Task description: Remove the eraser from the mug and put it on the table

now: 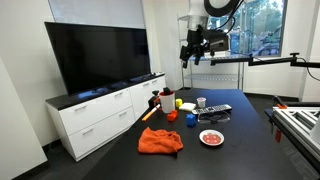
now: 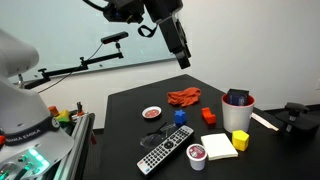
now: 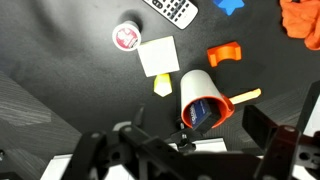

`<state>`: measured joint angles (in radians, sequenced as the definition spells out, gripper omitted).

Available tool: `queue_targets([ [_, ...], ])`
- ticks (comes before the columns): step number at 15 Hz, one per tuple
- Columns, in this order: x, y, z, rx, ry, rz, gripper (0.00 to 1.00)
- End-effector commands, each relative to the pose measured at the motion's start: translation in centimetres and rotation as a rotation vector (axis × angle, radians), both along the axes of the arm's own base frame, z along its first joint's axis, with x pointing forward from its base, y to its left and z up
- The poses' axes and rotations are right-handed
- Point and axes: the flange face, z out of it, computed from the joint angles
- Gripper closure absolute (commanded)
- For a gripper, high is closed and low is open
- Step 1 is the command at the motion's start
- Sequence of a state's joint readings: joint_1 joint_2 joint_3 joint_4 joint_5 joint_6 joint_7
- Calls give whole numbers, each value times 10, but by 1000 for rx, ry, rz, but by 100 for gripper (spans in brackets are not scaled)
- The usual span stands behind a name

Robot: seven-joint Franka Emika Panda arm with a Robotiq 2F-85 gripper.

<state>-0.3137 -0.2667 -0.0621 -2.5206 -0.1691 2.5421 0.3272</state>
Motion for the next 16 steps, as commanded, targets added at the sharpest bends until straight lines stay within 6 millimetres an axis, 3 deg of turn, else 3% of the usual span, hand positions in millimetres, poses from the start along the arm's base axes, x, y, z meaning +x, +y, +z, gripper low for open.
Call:
queue_targets([
  [1, 34, -6, -5, 3, -17, -98, 0],
  [8, 92, -36, -43, 27, -25, -262, 0],
  [16, 135, -37, -69, 36, -32, -294, 0],
])
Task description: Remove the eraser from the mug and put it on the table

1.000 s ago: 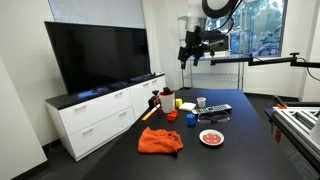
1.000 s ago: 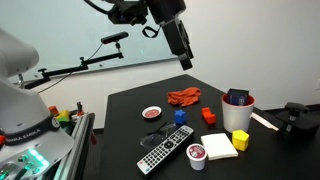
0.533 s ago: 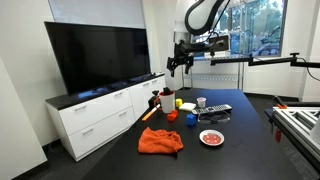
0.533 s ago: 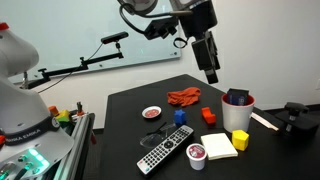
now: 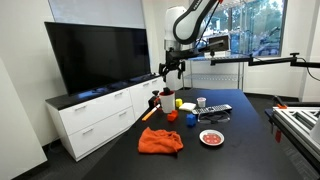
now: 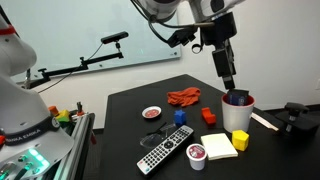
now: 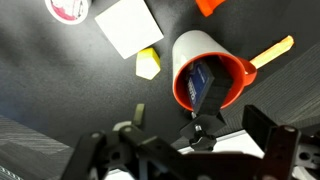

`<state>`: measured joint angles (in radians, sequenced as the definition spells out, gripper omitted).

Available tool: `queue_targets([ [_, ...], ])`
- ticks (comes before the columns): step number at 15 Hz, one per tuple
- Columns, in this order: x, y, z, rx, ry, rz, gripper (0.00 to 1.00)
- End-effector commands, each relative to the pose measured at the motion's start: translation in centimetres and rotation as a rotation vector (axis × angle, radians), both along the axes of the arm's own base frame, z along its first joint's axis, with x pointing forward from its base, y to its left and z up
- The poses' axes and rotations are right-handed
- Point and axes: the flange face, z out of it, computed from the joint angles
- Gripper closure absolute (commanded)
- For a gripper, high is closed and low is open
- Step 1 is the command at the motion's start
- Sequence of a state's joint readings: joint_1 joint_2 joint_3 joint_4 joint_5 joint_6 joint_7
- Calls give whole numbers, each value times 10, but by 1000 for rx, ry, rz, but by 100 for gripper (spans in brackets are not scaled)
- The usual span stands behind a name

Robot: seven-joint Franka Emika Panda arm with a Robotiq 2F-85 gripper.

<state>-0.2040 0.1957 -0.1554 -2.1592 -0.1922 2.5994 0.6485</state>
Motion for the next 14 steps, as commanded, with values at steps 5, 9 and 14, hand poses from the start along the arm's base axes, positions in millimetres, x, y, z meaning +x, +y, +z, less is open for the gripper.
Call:
queue_targets([
  [5, 34, -8, -17, 11, -36, -45, 0],
  [9, 46, -5, -23, 31, -38, -56, 0],
  [14, 54, 9, -37, 44, -26, -45, 0],
])
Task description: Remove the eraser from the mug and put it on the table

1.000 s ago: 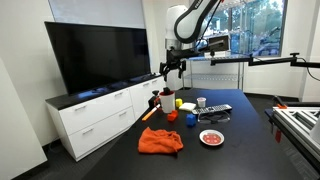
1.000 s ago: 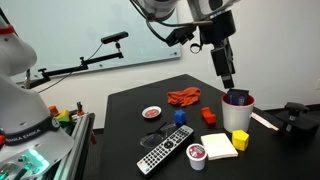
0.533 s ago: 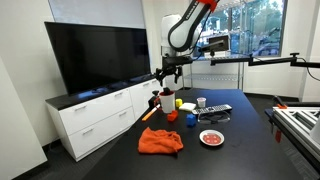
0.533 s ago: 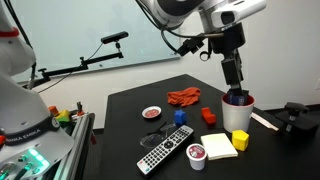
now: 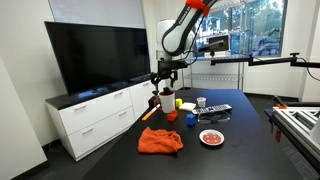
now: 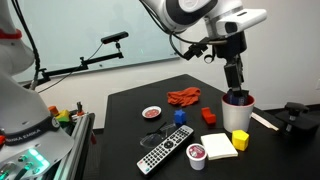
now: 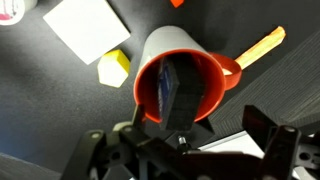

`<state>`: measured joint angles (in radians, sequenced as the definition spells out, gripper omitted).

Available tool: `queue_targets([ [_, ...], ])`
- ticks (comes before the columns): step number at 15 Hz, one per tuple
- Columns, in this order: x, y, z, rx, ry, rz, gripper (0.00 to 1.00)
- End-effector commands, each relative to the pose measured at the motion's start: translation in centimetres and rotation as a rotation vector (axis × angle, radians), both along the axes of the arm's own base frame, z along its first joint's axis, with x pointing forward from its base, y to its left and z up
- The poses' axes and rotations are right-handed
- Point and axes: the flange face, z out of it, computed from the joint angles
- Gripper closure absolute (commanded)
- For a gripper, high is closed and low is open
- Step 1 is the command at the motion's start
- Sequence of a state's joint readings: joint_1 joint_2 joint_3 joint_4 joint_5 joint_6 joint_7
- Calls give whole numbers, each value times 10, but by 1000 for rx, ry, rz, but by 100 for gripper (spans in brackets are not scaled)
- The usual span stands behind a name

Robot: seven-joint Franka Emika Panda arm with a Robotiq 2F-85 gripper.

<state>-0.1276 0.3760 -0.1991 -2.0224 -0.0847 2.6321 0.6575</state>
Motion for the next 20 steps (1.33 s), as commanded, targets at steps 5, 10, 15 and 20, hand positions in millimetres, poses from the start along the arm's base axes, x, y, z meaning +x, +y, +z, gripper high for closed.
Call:
queue_targets([
  [5, 11, 8, 3, 1, -9, 8, 34],
  [10, 15, 7, 9, -7, -23, 13, 73],
  [15, 13, 6, 9, -11, -19, 12, 92],
  [20, 0, 0, 41, -12, -38, 2, 92],
])
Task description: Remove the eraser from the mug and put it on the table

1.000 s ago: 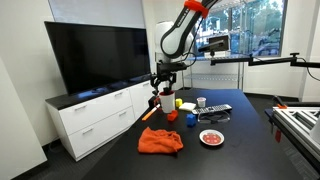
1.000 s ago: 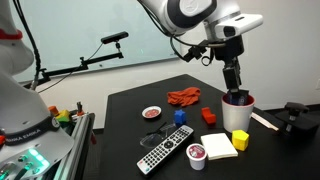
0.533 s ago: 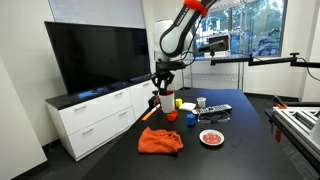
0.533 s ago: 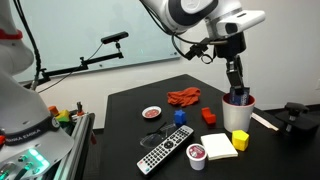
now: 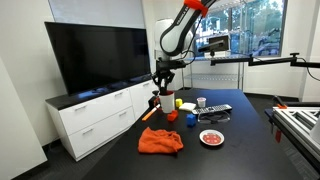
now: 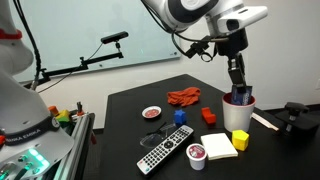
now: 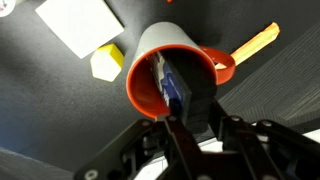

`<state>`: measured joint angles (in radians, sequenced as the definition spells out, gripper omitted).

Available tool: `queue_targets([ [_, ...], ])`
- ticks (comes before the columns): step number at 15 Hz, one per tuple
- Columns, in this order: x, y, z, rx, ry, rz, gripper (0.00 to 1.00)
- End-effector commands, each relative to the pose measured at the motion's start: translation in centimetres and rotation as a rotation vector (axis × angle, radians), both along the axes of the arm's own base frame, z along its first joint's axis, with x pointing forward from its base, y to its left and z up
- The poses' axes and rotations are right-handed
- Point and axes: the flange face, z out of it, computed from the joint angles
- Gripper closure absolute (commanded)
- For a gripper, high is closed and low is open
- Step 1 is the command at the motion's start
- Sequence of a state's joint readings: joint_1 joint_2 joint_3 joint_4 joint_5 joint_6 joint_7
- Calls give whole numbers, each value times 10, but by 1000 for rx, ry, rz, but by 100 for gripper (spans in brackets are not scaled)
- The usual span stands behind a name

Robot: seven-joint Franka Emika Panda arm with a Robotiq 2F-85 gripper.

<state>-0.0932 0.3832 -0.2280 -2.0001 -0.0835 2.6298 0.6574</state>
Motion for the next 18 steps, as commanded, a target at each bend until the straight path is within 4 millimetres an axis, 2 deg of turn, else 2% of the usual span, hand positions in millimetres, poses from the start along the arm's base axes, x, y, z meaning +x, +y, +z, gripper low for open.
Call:
queue_targets([
  [1, -11, -5, 49, 1, -38, -7, 92],
  [5, -30, -11, 116, -19, -104, -10, 92],
  [7, -36, -10, 141, -24, -129, -12, 92],
  [9, -42, -6, 155, -21, -147, -9, 92],
  [11, -50, 5, 157, 1, -158, 8, 92],
  [13, -60, 26, 150, 27, -159, 35, 92],
  [18, -82, 93, 116, 56, -157, 145, 92],
])
